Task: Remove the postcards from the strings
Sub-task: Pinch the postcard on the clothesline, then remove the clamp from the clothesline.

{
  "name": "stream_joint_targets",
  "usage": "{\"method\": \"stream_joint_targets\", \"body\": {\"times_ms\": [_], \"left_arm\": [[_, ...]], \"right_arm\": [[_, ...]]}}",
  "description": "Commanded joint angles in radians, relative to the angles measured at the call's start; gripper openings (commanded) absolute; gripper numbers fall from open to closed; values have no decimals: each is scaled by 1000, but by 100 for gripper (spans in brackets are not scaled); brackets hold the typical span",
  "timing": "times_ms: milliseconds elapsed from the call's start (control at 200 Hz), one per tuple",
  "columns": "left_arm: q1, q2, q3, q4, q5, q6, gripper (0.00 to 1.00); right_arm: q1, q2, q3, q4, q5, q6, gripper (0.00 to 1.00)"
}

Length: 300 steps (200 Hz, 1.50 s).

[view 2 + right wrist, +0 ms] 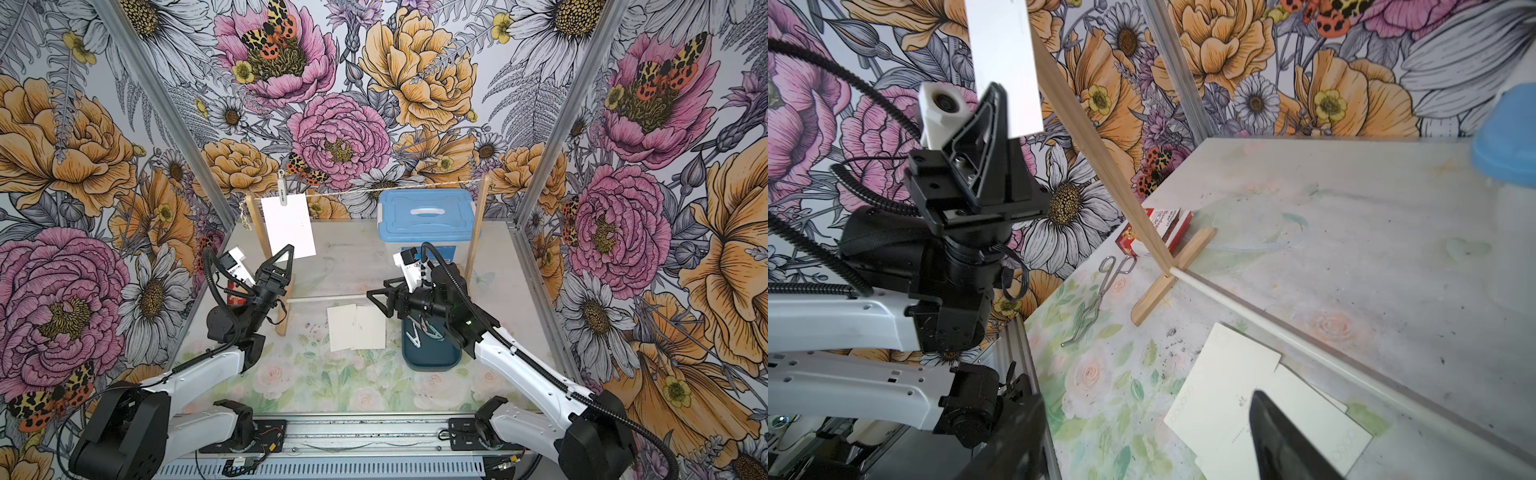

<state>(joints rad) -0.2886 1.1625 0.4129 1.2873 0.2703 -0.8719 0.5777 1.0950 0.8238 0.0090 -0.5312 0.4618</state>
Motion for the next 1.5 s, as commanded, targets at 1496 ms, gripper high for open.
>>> {"method": "stream_joint_targets", "body": {"times_ms": [1496], "left_arm": [[97, 72, 124, -111, 268, -101, 0]], "right_arm": [[31, 963, 1610, -273, -163, -50, 86]]}}
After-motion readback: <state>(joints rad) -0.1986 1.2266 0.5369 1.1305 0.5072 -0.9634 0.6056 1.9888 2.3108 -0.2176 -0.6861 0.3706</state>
